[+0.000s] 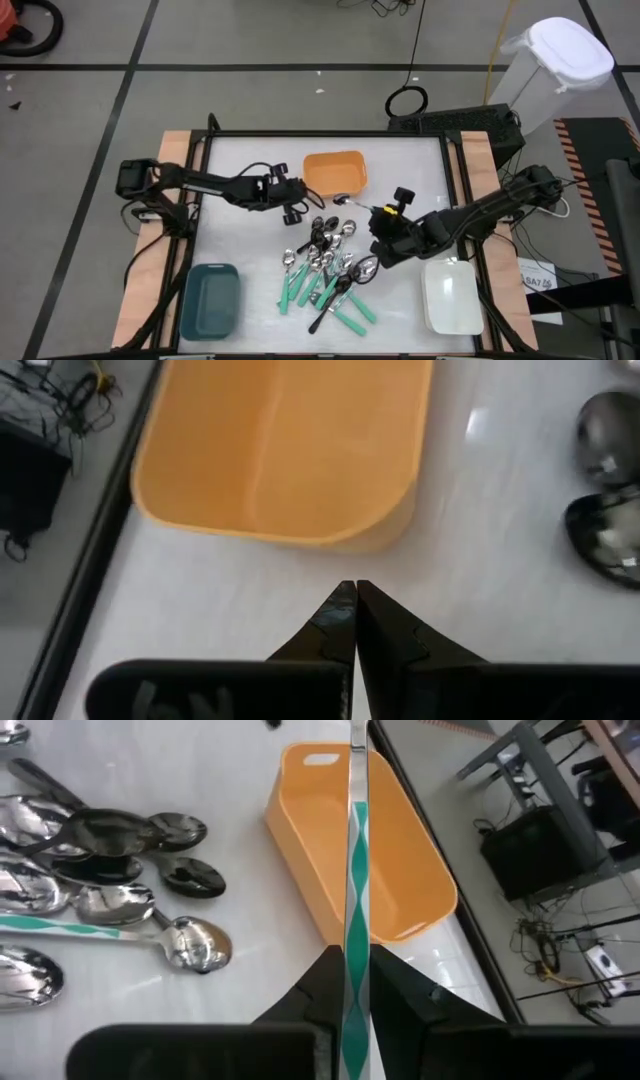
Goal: Sort silverware by color (type)
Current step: Put the white patterned spoon into the yellow bin
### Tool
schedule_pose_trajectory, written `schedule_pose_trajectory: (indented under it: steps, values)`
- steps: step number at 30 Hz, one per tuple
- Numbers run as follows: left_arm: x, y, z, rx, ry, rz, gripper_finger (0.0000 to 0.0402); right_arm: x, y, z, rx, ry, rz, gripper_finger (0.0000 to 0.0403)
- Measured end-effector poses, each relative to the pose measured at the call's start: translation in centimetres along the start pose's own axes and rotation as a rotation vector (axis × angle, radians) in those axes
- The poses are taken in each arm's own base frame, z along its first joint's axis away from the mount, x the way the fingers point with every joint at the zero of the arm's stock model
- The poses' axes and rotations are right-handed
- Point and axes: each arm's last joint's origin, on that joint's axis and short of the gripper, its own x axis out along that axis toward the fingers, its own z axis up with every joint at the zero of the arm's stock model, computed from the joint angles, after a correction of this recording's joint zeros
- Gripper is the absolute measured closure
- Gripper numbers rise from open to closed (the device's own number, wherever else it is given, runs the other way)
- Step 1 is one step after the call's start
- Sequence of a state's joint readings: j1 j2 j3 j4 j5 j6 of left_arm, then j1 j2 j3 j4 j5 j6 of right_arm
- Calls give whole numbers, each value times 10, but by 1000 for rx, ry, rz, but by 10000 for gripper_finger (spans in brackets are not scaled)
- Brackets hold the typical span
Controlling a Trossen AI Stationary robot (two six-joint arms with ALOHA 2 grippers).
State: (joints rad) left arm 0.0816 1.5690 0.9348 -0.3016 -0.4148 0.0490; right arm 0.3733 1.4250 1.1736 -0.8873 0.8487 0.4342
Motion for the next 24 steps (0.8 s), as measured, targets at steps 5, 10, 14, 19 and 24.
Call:
schedule_pose_trajectory:
  steps: [5, 10, 14, 19, 24]
  values:
    - [-24, -3, 3, 4, -49, -26, 387, 12, -11, 7, -12, 23, 34, 372]
    - [-44, -1, 3, -105, -66, -47, 387, 27, -30, 17, 26, 41, 128, 372]
    - [-58, 8, 0, -215, -62, -76, 387, 44, -48, 26, 85, 34, 209, 372]
    - [-68, 9, -3, -233, -49, -105, 387, 65, -72, 34, 125, -4, 282, 372]
    - [-70, 8, -5, -222, -37, -109, 387, 83, -97, 38, 182, -46, 352, 372]
